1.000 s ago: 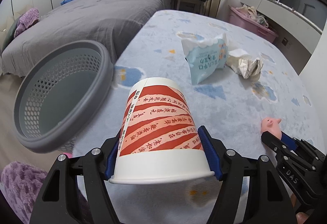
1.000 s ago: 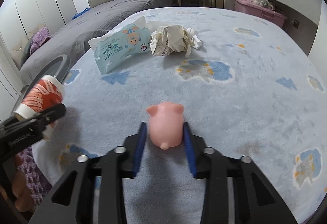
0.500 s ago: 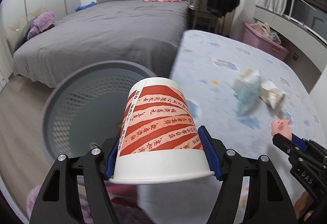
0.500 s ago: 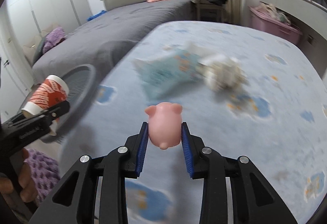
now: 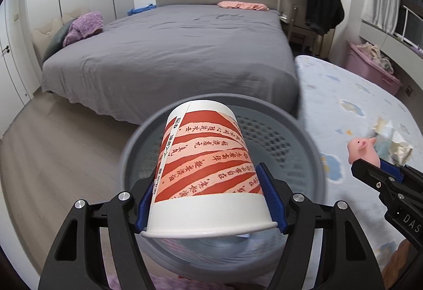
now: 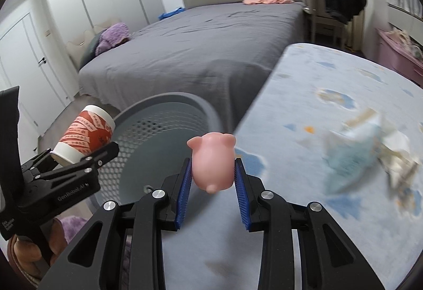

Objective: Collect trash
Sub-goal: 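Lift the cup and pig and carry both over the grey basket, then open both grippers to drop the cup and pig into the basket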

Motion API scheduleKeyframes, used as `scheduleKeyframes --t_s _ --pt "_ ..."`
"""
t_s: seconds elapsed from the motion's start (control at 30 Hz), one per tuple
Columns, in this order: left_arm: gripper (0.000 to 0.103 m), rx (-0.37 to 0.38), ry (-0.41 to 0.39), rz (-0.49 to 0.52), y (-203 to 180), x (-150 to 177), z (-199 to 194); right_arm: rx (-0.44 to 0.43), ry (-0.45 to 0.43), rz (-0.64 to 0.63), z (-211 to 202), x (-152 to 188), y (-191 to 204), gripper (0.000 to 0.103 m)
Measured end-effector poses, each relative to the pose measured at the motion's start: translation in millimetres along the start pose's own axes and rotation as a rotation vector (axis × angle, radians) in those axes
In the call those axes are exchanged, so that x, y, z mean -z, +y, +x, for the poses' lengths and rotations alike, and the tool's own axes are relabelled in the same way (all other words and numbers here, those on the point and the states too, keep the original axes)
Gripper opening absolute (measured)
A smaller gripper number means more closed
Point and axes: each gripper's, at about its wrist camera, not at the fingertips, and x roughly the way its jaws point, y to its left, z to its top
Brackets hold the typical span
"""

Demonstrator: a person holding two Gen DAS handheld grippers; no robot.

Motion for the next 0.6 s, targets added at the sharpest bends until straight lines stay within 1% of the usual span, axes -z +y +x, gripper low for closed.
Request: scheduleKeyframes --t_s 0.13,0.23,0.47,0.6 --pt "0.067 -0.023 0.013 -0.005 16 -2 13 -0.032 0.016 -0.019 20 -9 17 0.031" --pt "0.067 -0.020 0.032 -0.024 25 -1 25 -0.042 0.036 -0.035 35 -13 26 0.031" --pt "0.068 -0.010 0.065 -0.056 33 7 41 -0.052 0.075 -0.043 61 -17 30 0.031" --pt "0.069 -0.015 0.068 -0.069 36 8 42 -0.046 0.071 -0.052 63 -18 31 0.031"
